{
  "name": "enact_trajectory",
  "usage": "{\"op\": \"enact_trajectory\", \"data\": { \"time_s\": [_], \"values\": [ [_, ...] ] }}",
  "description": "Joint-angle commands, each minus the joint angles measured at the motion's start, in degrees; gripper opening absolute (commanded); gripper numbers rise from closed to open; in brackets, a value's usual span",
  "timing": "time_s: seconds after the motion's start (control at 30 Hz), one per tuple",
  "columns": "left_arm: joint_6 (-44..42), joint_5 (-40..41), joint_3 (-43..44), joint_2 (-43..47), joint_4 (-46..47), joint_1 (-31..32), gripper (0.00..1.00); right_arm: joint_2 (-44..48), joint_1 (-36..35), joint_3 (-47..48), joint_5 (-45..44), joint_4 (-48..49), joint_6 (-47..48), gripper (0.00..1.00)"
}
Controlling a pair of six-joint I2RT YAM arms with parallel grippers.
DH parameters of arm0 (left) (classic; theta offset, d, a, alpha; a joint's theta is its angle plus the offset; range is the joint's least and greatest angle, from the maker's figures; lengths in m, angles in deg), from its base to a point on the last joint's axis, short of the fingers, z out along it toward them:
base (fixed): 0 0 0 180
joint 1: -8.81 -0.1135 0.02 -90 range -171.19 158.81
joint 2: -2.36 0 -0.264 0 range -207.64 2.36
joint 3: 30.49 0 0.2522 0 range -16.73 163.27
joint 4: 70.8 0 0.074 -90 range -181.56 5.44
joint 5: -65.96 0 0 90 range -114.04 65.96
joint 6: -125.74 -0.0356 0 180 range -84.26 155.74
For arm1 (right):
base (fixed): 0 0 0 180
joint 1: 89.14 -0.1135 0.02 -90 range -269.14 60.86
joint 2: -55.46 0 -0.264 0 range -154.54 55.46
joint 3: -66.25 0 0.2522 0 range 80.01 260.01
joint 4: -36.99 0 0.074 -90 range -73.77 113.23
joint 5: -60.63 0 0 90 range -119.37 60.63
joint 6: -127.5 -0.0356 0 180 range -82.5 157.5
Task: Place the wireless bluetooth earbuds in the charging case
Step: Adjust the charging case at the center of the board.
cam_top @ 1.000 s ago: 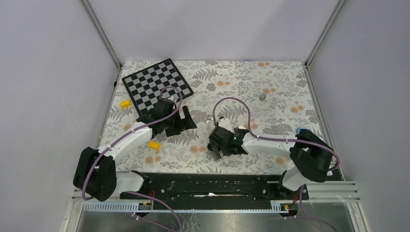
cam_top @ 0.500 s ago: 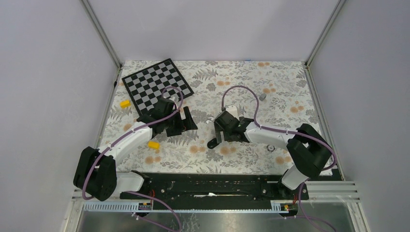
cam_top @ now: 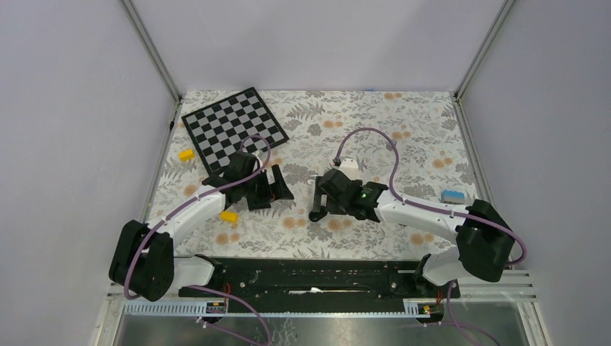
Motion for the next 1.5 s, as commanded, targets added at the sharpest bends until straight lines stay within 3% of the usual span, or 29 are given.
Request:
{"op": "enact_trajectory", "data": {
  "time_s": [0.0,0.13,0.33,0.4,0.43,0.5,0.63,0.7,0.8,1.13,1.47],
  "values": [
    [0.8,-1.3,1.2,4.0,-0.6,-2.3,0.99,-2.4,-0.7,1.6,-1.8,-1.8,-6.3,0.93],
    [-0.3,0.7,1.0,5.5,-2.2,-3.8,0.99,-4.6,-1.0,2.1,-0.5,-0.6,-4.0,0.68],
    [-0.4,0.7,1.3,6.1,-3.4,-3.7,0.99,-5.0,-1.2,2.1,1.4,0.6,1.8,0.56],
    [-0.7,1.8,1.8,6.3,-4.0,-3.7,0.99,-4.7,-1.5,1.9,3.9,2.3,8.6,0.44],
    [-1.0,2.6,2.1,6.3,-4.5,-3.7,0.99,-4.7,-1.7,1.8,4.3,2.4,11.0,0.42],
    [-1.6,3.6,2.7,6.2,-5.4,-3.7,0.99,-4.9,-1.7,2.0,4.6,1.7,16.8,0.43],
    [-1.5,4.1,2.1,5.6,-5.7,-3.8,0.99,-5.9,-1.6,3.7,4.5,0.9,25.9,0.61],
    [-0.5,4.1,1.6,4.4,-6.0,-3.8,0.99,-7.7,-1.4,5.8,3.5,0.4,29.0,0.63],
    [2.7,4.0,0.3,3.5,-5.6,-4.0,0.99,-11.5,1.2,8.6,1.2,0.7,29.5,0.54],
    [1.7,5.4,1.1,5.4,-8.6,-5.9,0.99,-22.4,4.1,16.2,0.2,-2.1,27.0,0.44],
    [-2.4,5.2,4.1,2.1,-10.7,-8.2,0.99,-16.0,2.0,6.4,4.5,-0.3,21.7,0.42]
  ]
}}
